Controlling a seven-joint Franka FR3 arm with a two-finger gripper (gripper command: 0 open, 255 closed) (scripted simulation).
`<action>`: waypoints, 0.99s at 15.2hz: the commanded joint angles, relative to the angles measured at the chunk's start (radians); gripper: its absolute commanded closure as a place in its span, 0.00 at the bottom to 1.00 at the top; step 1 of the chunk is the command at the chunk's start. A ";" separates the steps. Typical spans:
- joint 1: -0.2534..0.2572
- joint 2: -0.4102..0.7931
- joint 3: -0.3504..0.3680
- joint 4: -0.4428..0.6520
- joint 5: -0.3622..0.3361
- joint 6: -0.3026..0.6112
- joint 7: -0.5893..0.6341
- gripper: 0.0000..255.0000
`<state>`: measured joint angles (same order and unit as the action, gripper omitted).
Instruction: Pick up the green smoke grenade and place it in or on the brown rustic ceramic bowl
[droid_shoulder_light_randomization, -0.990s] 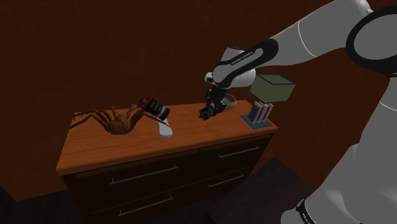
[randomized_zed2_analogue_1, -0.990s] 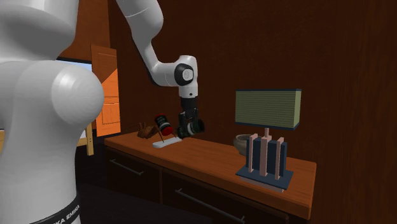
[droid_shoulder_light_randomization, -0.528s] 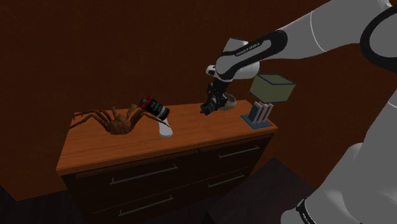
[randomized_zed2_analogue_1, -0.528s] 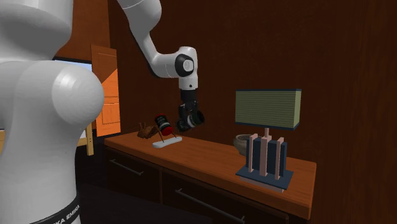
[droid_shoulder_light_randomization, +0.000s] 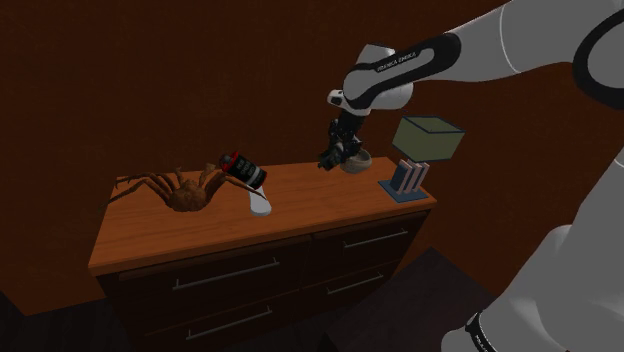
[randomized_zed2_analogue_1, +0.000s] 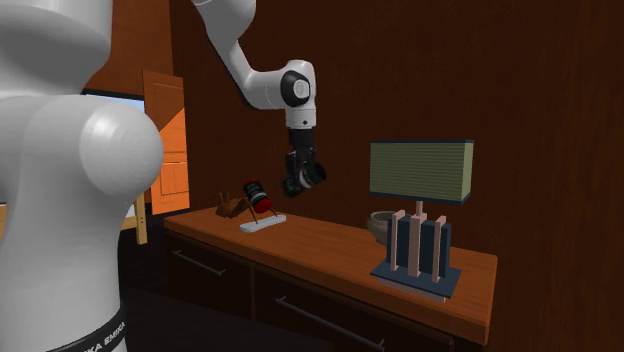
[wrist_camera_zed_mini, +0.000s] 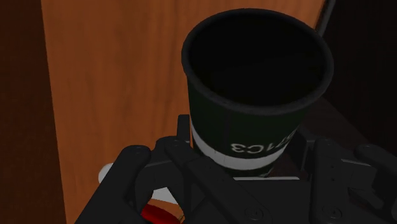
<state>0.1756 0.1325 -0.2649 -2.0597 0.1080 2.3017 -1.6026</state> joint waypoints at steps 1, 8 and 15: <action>-0.026 0.032 -0.014 0.049 0.018 -0.021 -0.049 1.00; -0.138 0.204 -0.045 0.286 0.095 -0.108 -0.209 1.00; -0.273 0.417 -0.049 0.612 0.162 -0.239 -0.325 1.00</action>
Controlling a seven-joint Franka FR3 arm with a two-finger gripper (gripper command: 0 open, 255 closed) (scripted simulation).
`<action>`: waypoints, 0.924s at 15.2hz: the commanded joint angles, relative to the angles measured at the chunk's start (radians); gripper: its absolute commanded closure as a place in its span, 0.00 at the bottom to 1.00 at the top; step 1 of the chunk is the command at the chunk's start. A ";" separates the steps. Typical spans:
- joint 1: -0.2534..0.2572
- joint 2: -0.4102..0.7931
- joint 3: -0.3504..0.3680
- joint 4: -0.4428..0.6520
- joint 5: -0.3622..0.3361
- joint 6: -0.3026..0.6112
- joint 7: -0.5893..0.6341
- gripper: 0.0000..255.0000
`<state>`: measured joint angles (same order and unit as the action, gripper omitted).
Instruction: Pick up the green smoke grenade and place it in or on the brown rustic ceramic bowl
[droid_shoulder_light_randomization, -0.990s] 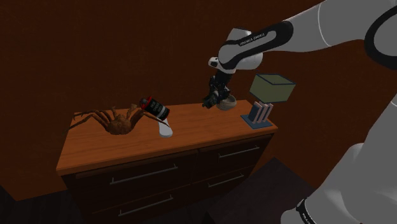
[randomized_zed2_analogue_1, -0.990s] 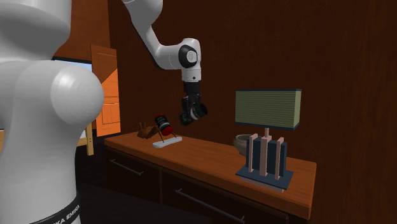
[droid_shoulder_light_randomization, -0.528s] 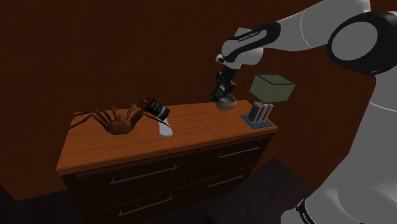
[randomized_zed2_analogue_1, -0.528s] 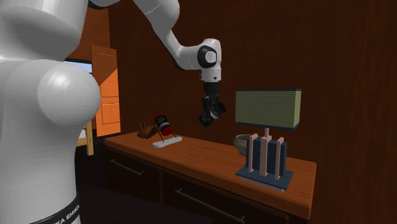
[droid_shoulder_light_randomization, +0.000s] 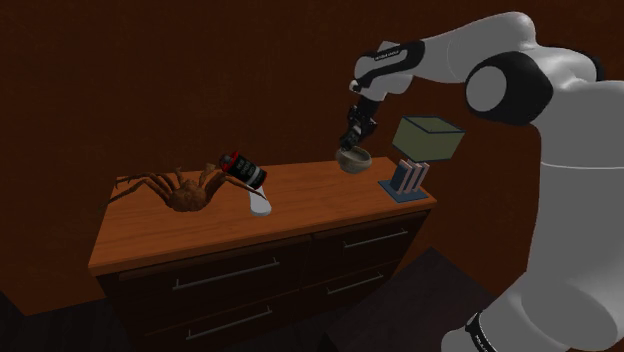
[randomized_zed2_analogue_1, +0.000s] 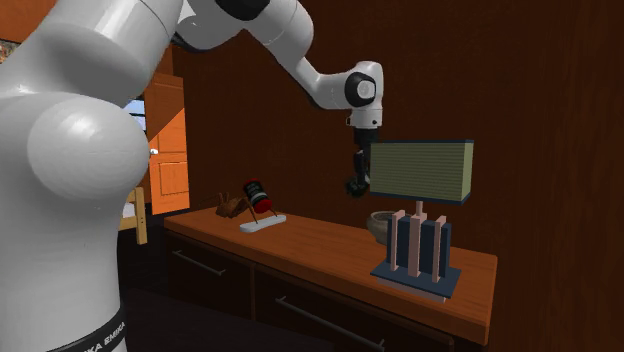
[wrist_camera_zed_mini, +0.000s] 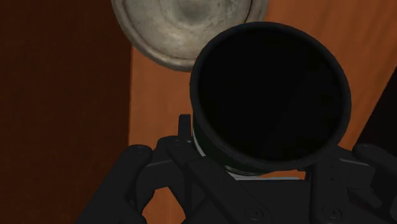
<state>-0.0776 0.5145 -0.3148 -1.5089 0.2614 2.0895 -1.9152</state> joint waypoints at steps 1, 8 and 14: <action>-0.041 0.071 0.002 0.118 0.017 -0.051 -0.024 1.00; -0.148 0.267 0.017 0.421 0.050 -0.162 -0.063 1.00; -0.143 0.285 0.021 0.370 0.058 -0.095 -0.075 1.00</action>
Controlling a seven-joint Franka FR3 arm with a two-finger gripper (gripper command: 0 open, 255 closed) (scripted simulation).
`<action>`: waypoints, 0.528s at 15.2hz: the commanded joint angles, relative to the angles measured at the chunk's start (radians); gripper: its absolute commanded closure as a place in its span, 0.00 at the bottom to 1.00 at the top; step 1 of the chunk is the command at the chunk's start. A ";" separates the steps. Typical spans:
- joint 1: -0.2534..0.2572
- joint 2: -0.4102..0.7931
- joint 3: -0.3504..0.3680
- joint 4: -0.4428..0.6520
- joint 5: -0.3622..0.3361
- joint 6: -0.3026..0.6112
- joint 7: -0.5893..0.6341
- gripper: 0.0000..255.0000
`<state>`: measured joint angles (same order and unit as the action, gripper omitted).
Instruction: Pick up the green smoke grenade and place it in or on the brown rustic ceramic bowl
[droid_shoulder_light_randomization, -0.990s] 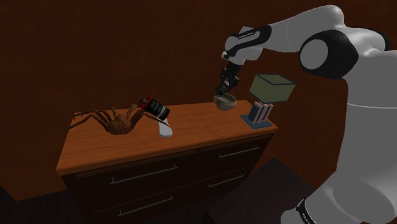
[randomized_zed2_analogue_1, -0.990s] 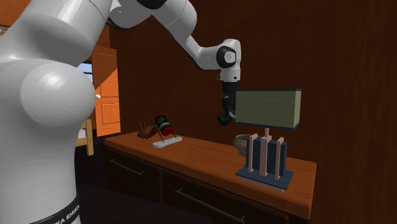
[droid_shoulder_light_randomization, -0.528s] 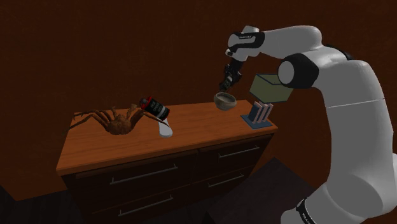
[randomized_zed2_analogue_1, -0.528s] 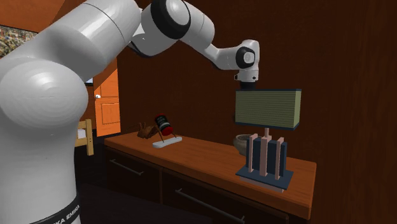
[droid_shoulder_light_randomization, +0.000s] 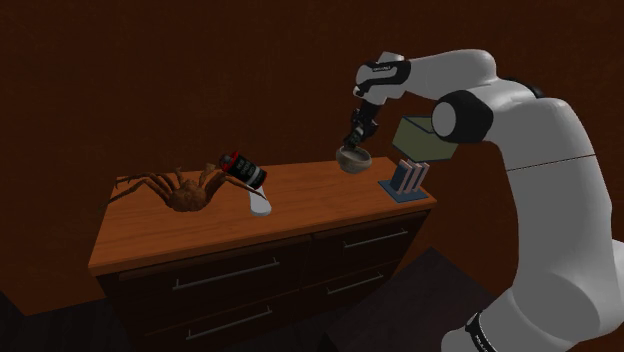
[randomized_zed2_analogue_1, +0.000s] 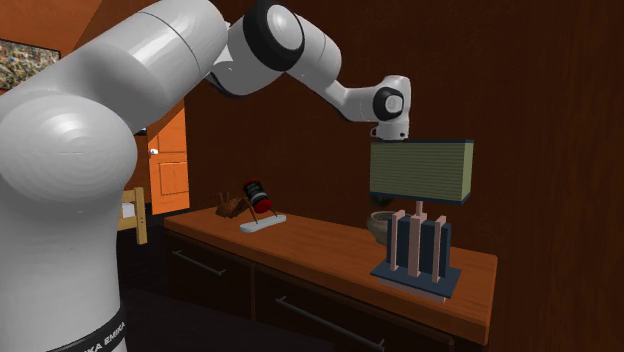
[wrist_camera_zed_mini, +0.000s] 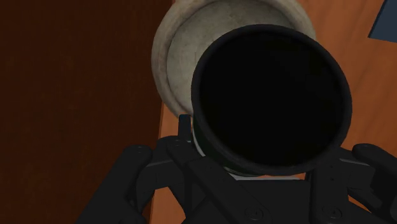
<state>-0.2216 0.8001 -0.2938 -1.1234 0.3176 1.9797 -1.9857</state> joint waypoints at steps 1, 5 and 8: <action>0.001 0.003 0.001 -0.022 0.003 0.026 -0.006 1.00; 0.002 0.020 0.006 -0.046 0.009 0.066 -0.013 1.00; 0.002 0.024 0.006 -0.050 0.011 0.073 -0.015 1.00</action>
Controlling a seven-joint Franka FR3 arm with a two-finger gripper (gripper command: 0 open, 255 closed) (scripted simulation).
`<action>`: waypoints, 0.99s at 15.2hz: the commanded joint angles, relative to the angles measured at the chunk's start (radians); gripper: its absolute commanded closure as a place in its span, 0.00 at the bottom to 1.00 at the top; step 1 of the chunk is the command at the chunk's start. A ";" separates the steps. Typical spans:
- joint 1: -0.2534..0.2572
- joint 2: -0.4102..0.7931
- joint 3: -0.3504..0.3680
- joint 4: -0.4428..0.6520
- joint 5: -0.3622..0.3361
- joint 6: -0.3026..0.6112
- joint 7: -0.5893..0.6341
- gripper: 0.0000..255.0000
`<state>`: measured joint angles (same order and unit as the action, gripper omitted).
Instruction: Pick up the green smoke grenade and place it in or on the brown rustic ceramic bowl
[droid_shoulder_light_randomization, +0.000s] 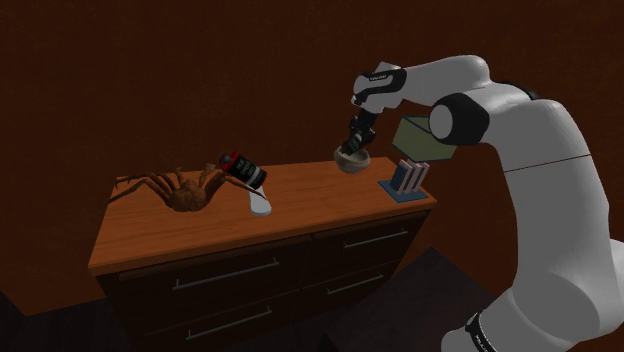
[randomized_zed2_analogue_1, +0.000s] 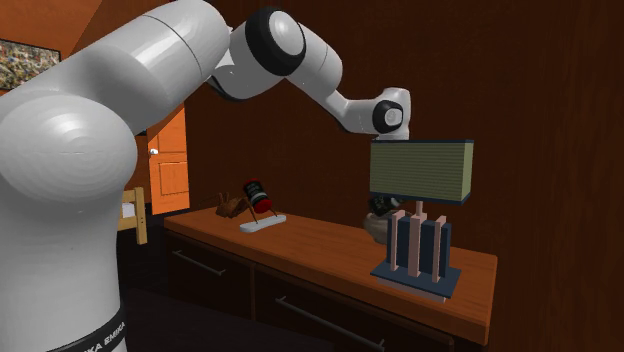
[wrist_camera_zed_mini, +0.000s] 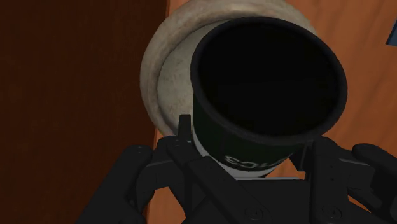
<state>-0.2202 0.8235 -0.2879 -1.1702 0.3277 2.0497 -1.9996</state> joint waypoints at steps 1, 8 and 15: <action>0.001 0.000 0.000 -0.003 0.000 0.003 -0.001 1.00; 0.001 0.001 0.000 -0.001 0.000 0.001 0.000 0.00; 0.000 -0.059 -0.012 0.021 -0.014 -0.080 0.008 0.00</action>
<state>-0.2165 0.7739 -0.2970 -1.1610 0.3162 1.9930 -1.9911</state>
